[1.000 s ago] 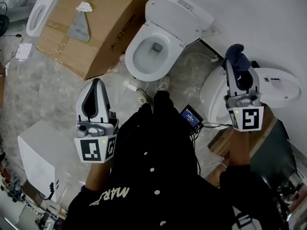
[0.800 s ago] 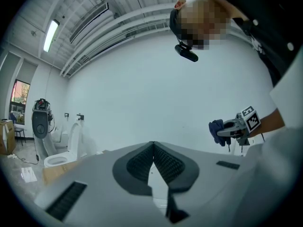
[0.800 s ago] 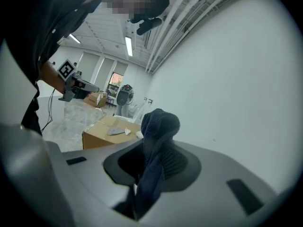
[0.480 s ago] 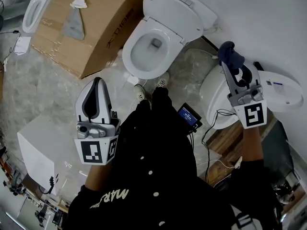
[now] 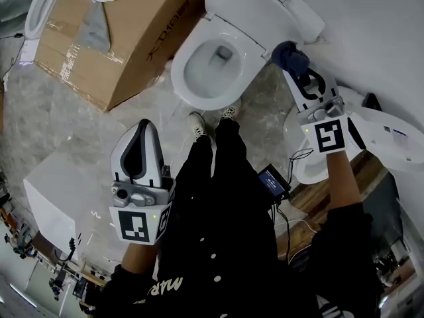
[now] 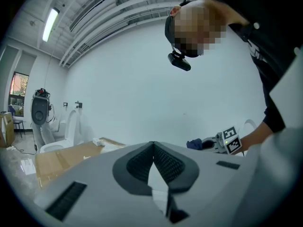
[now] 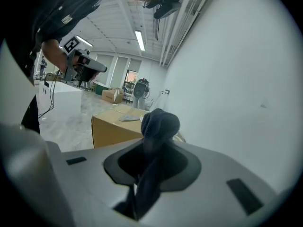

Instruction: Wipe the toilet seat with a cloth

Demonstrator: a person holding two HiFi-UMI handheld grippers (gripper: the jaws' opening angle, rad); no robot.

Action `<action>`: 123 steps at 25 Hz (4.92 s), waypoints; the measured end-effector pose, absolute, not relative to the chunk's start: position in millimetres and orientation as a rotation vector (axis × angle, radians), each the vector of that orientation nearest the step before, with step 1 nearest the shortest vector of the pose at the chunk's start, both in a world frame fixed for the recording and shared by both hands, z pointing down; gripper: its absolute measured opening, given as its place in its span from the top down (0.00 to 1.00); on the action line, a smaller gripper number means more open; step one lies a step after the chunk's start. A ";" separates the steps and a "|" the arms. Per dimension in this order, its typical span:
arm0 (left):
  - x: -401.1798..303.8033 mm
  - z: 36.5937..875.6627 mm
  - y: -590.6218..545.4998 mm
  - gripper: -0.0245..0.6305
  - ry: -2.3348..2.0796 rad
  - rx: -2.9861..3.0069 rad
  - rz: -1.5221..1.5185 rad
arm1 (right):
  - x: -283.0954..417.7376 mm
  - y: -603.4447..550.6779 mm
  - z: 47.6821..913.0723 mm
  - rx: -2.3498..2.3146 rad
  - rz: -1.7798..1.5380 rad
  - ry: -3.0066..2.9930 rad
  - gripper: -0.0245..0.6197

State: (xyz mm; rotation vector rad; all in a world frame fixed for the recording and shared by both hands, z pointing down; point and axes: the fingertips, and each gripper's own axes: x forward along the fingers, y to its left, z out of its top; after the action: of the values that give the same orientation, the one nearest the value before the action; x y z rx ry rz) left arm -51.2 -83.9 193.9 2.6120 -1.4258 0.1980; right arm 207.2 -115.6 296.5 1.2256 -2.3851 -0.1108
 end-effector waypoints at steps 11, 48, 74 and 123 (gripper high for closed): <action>-44.5 300.1 -105.9 0.95 -1.418 2.540 0.262 | 169.1 -156.8 449.2 0.993 -0.117 -2.274 0.83; -38.9 438.9 -102.6 0.95 -1.395 2.383 0.295 | 151.5 -208.1 782.6 0.399 -0.401 -1.601 0.83; -34.1 415.0 -99.5 0.95 -1.371 2.424 0.271 | 201.8 -141.4 787.6 0.460 -0.188 -1.556 0.83; -50.9 404.9 -106.6 0.95 -1.406 2.423 0.261 | 119.0 42.9 792.4 0.447 0.349 -1.768 0.83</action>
State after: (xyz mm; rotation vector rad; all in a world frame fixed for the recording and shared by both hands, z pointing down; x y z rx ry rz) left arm -50.9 -106.6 404.9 2.4234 -1.4061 0.2606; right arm 119.0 42.9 792.4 0.4467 -1.7676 0.3491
